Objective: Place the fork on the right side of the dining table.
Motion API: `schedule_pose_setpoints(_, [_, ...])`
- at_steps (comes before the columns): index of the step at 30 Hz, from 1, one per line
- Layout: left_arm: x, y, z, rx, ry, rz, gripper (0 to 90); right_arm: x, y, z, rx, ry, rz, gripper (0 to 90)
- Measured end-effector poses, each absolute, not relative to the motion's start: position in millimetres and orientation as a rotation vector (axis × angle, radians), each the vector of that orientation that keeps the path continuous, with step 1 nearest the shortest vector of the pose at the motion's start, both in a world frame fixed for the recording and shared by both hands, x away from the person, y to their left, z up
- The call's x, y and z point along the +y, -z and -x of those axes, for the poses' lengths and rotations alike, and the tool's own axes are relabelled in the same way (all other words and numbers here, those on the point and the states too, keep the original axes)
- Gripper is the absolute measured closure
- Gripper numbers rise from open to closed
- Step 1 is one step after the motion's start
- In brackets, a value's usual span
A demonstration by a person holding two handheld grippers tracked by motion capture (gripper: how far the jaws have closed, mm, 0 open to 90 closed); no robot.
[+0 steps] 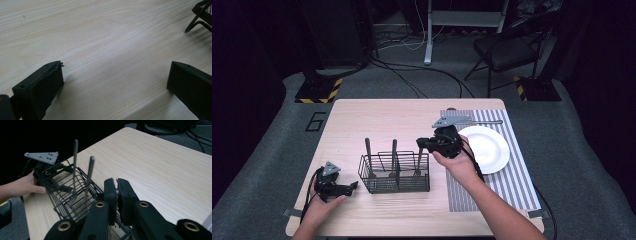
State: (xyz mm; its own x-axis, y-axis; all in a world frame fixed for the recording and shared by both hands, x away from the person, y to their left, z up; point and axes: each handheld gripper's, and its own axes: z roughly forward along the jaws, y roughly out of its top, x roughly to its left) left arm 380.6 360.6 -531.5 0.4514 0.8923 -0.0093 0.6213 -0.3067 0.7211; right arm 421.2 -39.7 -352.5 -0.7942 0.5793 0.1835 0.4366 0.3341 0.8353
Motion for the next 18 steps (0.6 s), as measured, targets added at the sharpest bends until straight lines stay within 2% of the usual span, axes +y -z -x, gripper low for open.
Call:
schedule_pose_setpoints(12, [360.6, 531.5, -380.6, 1.26, -0.526, -2.041, 0.2, -26.3, 341.0, -412.9, 2.486, -1.407, -0.833, 86.7])
schedule_pose_setpoints(18, [360.6, 531.5, -380.6, 1.26, -0.526, -2.041, 0.2, -26.2, 322.3, -408.3, 2.474, -1.408, -0.814, 86.7])
